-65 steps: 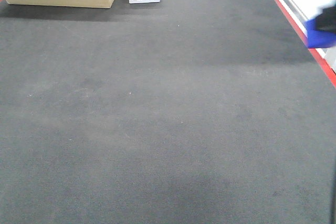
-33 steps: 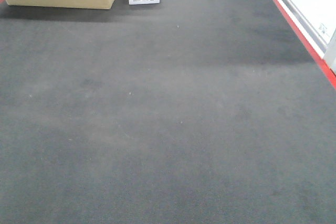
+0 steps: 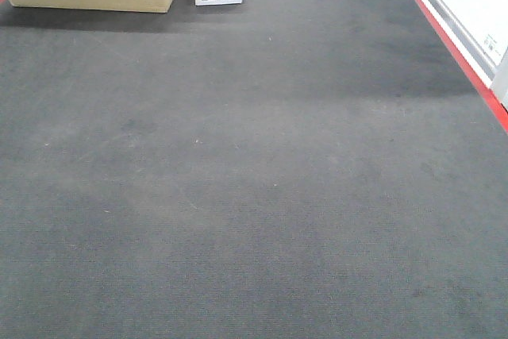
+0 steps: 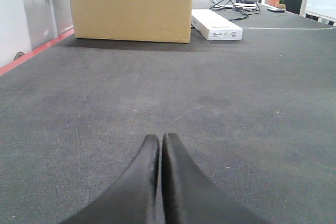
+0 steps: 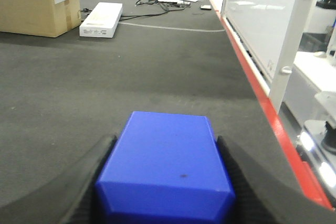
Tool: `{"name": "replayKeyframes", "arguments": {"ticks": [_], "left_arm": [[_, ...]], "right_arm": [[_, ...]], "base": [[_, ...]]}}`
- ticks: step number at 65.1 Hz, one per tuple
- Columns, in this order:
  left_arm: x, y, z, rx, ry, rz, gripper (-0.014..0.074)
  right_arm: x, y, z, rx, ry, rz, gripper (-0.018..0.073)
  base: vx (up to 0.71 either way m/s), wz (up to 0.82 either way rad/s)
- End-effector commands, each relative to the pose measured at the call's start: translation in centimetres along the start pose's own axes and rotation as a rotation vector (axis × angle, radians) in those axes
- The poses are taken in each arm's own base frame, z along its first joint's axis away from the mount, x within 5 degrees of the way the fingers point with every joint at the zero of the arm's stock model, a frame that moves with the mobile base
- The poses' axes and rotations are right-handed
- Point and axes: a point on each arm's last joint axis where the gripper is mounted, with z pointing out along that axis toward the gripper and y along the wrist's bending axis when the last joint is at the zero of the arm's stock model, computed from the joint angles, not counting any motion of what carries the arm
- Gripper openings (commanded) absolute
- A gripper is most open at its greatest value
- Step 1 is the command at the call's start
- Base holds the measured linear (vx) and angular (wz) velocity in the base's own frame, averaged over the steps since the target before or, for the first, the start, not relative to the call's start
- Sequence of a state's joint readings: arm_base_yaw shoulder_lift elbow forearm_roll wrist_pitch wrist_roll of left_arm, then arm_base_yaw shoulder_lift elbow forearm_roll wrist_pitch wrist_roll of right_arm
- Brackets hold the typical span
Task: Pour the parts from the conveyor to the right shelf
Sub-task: 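Lift the blue block off the belt with the right gripper, then drive away from the conveyor holding the block in the right gripper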
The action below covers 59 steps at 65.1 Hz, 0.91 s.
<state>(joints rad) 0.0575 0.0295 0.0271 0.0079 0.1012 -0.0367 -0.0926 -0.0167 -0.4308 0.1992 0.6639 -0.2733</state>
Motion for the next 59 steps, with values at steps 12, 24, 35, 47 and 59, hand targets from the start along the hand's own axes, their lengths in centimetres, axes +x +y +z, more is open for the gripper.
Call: {"name": "replayKeyframes", "arguments": {"ticks": [12,24,35,47,59], "left_arm": [[-1.29,-0.03,0.01,0.002,-0.082,-0.016,-0.0006],[-1.29,-0.03,0.01,0.002,-0.082,-0.016,-0.0006],[-1.29,-0.03,0.01,0.002,-0.082,-0.016,-0.0006],[-1.29,-0.03,0.01,0.002,-0.082,-0.016,-0.0006],[-1.29,-0.03,0.01,0.002,-0.082,-0.016,-0.0006]], "right_arm": [[-0.94,-0.47,0.37,0.050,-0.065,-0.101,-0.0006],[-0.54,-0.45,0.62,0.046,-0.052,-0.097,-0.0004],[-0.55,-0.39,0.62,0.039,-0.054,-0.086,-0.0004],[-0.55,-0.39,0.62,0.039,-0.054,-0.086,-0.0004],[-0.55,-0.39,0.62,0.039,-0.054,-0.086,-0.0004]], "base": [[0.00,0.00],[0.00,0.00],[0.00,0.00],[0.00,0.00],[0.00,0.00]]}}
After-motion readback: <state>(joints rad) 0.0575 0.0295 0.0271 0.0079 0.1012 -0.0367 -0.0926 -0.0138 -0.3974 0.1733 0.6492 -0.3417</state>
